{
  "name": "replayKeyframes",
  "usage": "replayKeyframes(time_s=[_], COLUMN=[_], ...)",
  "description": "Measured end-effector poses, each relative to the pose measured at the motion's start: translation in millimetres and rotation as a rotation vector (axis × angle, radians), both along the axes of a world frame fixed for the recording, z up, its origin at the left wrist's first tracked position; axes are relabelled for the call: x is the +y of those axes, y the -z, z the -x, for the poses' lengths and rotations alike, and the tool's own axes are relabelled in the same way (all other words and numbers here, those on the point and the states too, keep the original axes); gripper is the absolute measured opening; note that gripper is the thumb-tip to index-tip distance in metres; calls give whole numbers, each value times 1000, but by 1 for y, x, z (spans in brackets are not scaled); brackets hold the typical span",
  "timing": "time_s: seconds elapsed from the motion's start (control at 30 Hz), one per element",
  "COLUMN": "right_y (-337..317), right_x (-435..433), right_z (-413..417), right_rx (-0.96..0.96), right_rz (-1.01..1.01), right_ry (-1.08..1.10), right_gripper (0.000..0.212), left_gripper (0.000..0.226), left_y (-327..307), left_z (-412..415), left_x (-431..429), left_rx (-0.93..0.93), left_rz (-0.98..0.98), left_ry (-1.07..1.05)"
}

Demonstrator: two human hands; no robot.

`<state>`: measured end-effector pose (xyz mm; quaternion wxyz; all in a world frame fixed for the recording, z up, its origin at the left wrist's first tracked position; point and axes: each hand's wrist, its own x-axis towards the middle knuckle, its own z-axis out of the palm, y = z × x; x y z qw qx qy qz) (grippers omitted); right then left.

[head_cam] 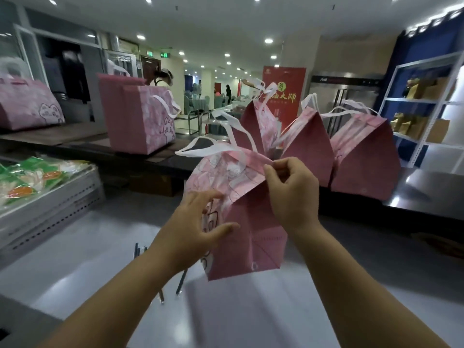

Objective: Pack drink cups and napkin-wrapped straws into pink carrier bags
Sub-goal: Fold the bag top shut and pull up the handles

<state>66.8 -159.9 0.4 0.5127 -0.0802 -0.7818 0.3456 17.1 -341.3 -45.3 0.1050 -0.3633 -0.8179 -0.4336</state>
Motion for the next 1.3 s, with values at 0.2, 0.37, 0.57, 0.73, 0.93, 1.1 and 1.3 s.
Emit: replayKeyframes(time_s=[0.2,0.37,0.57,0.73,0.93,1.1,1.3], right_y=[-24,-42,-74,-93,-113,-115,-83], right_x=[-39,-47,-51,-58,-67,-69,-56], right_z=[52,104,164,208,242,268,314], right_rx=[82,105,138,166,196,210,-19], right_rz=[-55,-3,114,102,39,-30,-71], right_ry=[-81,-231,-363,-417,-381,-292,-116], right_gripper=[7,6,8,11,10,7,10], left_gripper=[56,51,48,47,37,33,38], left_y=[-6,-19,-52,-69,-83,-86,-51], left_z=[51,100,156,193,239,286,342], left_x=[-20,-32,-44,-55,-59,-52,-31], left_rx=[104,213,412,460,407,409,216], left_rz=[-76,-111,-109,-167,-267,-201,-63], left_ry=[-112,-168,-200,-207,-126,-120,-103])
